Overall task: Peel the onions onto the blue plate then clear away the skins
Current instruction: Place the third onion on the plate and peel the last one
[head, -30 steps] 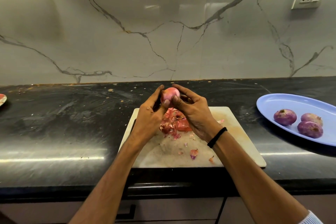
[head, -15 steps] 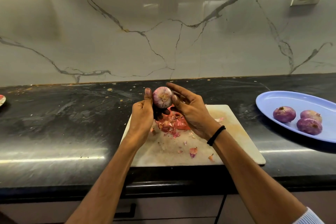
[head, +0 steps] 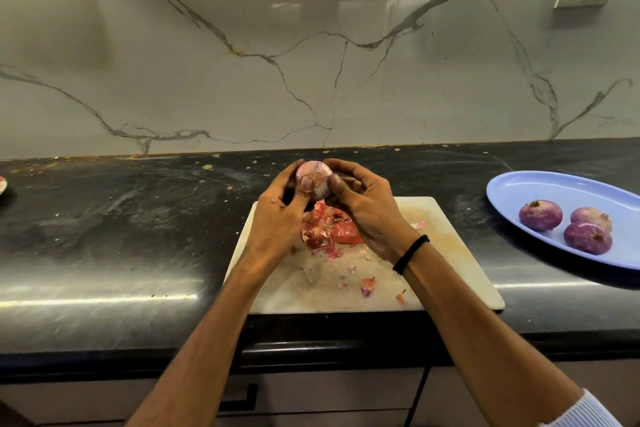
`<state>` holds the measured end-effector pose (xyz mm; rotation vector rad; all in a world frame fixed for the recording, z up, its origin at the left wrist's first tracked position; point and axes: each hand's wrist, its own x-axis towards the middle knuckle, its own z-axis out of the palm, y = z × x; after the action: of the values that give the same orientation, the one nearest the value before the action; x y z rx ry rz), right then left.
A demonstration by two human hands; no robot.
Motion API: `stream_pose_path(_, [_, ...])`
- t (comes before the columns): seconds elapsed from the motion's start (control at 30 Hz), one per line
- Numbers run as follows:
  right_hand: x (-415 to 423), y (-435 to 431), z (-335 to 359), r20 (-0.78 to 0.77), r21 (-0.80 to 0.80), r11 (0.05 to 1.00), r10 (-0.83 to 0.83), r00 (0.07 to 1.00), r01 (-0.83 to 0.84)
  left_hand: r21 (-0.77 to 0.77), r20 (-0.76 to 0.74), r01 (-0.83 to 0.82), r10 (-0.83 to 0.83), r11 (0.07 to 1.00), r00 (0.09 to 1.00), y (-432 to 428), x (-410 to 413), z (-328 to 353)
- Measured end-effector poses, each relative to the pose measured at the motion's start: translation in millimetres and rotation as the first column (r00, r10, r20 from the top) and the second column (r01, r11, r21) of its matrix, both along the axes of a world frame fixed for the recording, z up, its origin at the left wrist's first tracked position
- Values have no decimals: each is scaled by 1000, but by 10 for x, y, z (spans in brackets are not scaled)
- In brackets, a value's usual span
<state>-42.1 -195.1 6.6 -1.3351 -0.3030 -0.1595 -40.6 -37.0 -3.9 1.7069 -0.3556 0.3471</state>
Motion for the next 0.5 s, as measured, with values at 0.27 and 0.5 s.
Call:
stream_pose_path(0.27, [-32, 22, 8, 61, -154, 987, 65, 996, -55, -234, -69, 54, -72, 971, 995, -2, -90, 109])
stream_pose_path(0.5, [-27, 18, 2, 159, -234, 969, -38, 987, 75, -143, 103, -79, 94, 987, 990, 45, -84, 127])
